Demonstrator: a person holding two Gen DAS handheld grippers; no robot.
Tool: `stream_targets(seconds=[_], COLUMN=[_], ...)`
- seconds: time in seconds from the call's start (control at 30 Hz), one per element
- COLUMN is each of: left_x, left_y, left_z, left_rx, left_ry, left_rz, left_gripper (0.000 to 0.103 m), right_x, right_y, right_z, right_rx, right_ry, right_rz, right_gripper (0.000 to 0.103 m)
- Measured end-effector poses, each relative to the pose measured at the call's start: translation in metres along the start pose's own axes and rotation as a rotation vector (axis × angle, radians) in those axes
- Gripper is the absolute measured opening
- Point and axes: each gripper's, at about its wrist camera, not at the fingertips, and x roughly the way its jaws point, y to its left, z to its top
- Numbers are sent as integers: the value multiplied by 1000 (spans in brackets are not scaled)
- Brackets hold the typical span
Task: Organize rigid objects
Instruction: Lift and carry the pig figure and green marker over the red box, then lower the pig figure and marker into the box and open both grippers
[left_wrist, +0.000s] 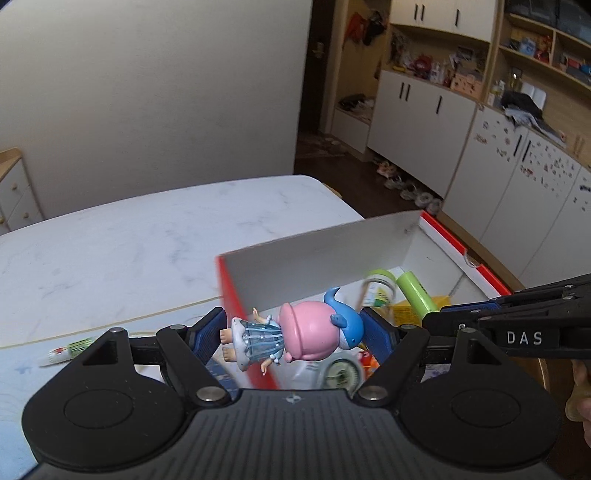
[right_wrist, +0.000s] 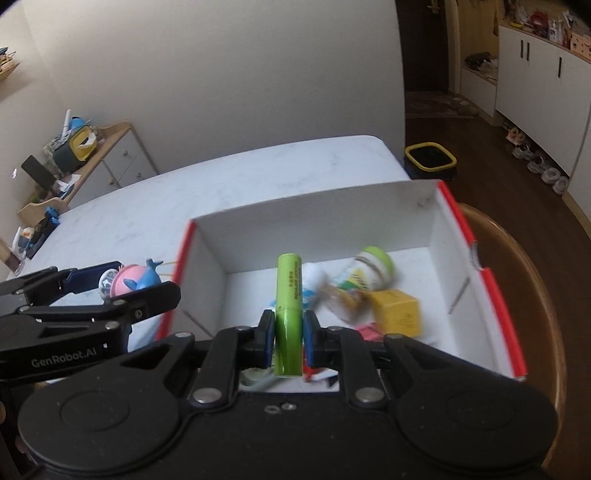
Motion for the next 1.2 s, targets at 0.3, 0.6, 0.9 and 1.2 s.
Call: stream_targets(seconds=[0.3, 0.6, 0.9, 1.2], left_x=[49, 102, 131, 142], left_y=[-28, -43, -41, -35], left_z=[20, 30, 26, 21], left_rx=[35, 59, 39, -23], left_ry=[62, 144, 222, 286], left_rz=[12, 53, 75, 63], left_gripper=[79, 79, 79, 79], right_x=[13, 31, 48, 63], right_y=[-32, -39, -41, -44], right_z=[-4, -11, -14, -19], right_rx=[2, -26, -64, -87], right_ry=[41, 98, 148, 188], right_rz=[8, 20, 27, 20], right_gripper=[15, 15, 15, 15])
